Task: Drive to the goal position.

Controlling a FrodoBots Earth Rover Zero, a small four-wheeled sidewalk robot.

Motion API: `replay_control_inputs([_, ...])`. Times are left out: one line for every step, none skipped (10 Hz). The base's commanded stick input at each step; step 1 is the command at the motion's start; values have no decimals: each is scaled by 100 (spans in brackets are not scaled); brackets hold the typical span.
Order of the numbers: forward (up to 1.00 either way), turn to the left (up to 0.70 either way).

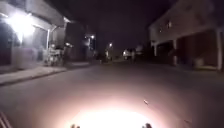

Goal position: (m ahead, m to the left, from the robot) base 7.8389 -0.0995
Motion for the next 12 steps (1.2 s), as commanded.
replay_control_inputs([100, 0])
replay_control_inputs([100, 0])
replay_control_inputs([100, 0])
replay_control_inputs([100, 0])
replay_control_inputs([100, 0])
replay_control_inputs([100, 0])
replay_control_inputs([100, 0])
replay_control_inputs([100, 0])
replay_control_inputs([100, 0])
replay_control_inputs([100, 0])
replay_control_inputs([100, 0])
replay_control_inputs([100, 0])
